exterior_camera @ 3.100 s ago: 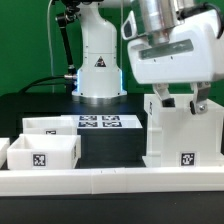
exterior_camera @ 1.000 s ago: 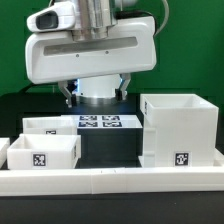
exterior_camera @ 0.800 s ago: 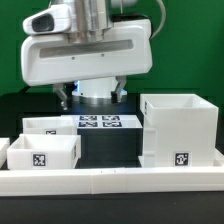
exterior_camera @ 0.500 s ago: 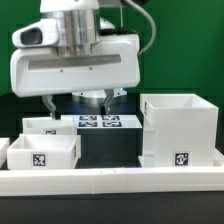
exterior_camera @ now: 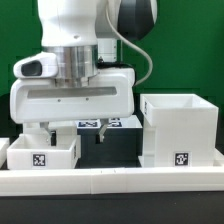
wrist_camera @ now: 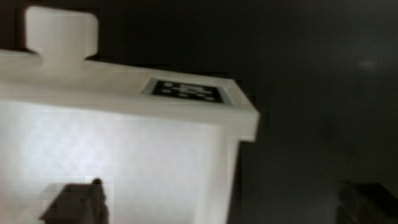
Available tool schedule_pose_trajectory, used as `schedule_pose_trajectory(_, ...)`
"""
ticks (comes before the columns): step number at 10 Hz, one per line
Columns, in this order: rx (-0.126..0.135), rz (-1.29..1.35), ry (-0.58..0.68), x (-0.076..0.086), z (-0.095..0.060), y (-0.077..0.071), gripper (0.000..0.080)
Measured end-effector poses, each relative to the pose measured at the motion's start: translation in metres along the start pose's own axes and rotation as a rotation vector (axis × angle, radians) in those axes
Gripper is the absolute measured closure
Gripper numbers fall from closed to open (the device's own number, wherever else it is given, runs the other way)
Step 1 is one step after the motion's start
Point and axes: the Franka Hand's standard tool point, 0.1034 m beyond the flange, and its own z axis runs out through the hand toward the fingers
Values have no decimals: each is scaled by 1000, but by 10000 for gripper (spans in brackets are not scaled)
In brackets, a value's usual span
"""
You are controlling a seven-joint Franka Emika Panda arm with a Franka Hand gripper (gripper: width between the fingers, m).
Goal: Assemble drawer
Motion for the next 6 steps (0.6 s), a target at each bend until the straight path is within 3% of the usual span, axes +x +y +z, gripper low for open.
schedule_pose_trajectory(2,-13,0,5,-2,17,3,150)
schedule_pose_trajectory(6,-16,-1,6,-3,20,3,172)
